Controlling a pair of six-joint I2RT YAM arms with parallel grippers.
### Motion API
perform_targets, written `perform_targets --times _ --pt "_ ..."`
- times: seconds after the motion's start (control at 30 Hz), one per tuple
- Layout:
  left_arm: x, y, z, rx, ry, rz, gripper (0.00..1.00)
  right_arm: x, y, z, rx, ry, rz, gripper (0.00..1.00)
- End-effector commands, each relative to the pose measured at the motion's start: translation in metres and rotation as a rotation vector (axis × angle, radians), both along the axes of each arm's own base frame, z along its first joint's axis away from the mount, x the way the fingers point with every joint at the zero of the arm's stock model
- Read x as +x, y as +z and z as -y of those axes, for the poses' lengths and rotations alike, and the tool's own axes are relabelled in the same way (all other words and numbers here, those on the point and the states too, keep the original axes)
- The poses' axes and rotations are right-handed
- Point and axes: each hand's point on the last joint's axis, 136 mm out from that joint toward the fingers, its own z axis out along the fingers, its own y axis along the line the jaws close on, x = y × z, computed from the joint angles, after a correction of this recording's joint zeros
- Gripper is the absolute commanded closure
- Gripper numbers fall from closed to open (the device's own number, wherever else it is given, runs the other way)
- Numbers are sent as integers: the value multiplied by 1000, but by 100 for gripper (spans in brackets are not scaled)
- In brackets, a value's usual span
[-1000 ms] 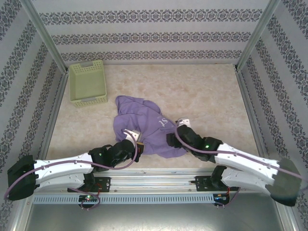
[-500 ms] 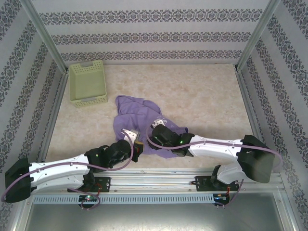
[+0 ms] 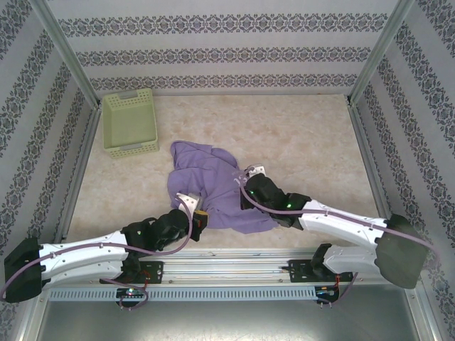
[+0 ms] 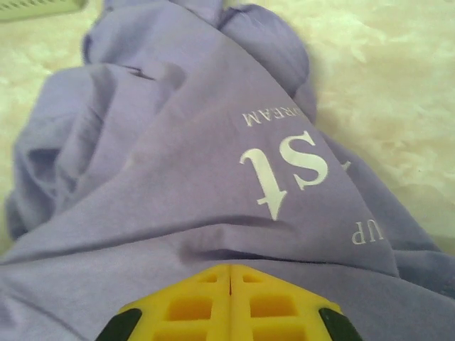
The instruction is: Fold the inside-out t-shirt
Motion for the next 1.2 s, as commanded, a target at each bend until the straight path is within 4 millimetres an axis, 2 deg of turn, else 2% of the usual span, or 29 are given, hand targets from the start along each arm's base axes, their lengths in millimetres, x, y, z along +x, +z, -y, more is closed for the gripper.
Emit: perform_targets --times 0.0,0.07,0.17,0.3,0.37,0.43,0.53,0.67,0.73,0.83,0.93,1.07,1.17 --pt "4 6 0 -11 -1 37 99 -23 3 -30 50 185 -3 76" --pt "4 7 1 -21 -8 40 99 -31 -3 -39 13 233 5 61" --pt "3 8 3 -28 -13 41 99 -39 -13 -54 -7 282 -1 50" --pt "2 11 3 -40 -19 42 99 -44 -26 -71 -51 340 6 42" --pt "1 12 3 -43 -27 42 99 -37 -33 -69 -107 298 9 42" --pt "0 13 2 -47 -31 44 99 -24 -39 -57 -178 211 15 51" --pt "-1 13 -2 -52 -22 49 99 -11 -37 -42 -231 116 42 71" --pt "-1 10 -9 -46 -2 51 99 0 -31 -23 -191 30 33 94" --pt "-1 7 -10 -42 0 49 99 4 -29 -15 -166 1 24 100" --pt "-3 2 -9 -34 -13 39 98 7 -26 -2 -113 -35 -1 100" --pt "-11 -7 2 -8 -87 6 95 10 -24 11 -33 -71 -37 100" --pt "-21 -22 19 34 -189 -55 94 14 -19 19 39 -87 -76 100" --pt "-22 -34 22 93 -203 -85 94 20 -17 22 41 -94 -99 100"
